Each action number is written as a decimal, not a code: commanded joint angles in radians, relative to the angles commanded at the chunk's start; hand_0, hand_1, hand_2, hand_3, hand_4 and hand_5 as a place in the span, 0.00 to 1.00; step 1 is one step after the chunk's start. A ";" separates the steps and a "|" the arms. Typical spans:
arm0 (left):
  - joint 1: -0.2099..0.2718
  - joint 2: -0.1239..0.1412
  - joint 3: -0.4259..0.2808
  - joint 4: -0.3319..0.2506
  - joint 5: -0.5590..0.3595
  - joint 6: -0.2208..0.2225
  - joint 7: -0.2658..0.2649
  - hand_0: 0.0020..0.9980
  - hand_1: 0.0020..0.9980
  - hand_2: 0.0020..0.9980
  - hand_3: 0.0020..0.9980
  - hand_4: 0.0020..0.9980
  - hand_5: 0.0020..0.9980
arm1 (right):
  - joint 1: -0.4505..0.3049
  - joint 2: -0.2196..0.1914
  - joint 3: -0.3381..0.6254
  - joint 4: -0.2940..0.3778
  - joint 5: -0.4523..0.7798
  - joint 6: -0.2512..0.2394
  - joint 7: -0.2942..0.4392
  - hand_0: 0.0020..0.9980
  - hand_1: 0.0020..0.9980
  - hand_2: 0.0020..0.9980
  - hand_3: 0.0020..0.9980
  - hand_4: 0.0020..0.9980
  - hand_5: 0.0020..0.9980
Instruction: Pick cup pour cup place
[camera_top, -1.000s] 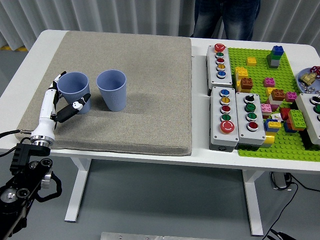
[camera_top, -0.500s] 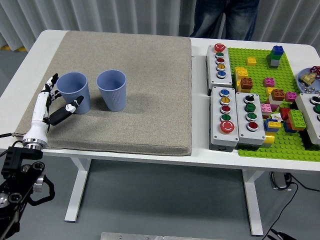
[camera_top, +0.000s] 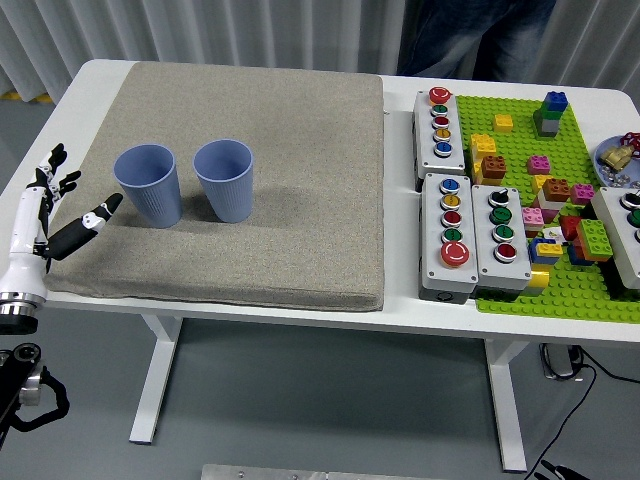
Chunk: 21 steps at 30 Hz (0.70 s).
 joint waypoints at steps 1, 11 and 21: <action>0.005 0.006 -0.001 -0.023 -0.009 0.001 0.001 0.79 0.85 1.00 1.00 0.98 0.46 | -0.001 0.001 0.004 0.000 -0.005 -0.001 -0.002 0.76 0.70 0.71 0.60 0.16 0.31; -0.145 -0.034 0.014 -0.137 -0.218 -0.019 0.009 0.74 0.76 0.89 0.93 0.89 0.79 | -0.002 0.007 -0.027 0.000 0.019 -0.012 0.004 0.76 0.70 0.71 0.60 0.16 0.30; -0.397 -0.173 -0.094 -0.094 -0.280 -0.092 0.045 0.70 0.71 0.82 0.84 0.86 1.00 | 0.004 0.008 -0.041 0.000 0.059 -0.021 0.021 0.76 0.70 0.71 0.60 0.17 0.30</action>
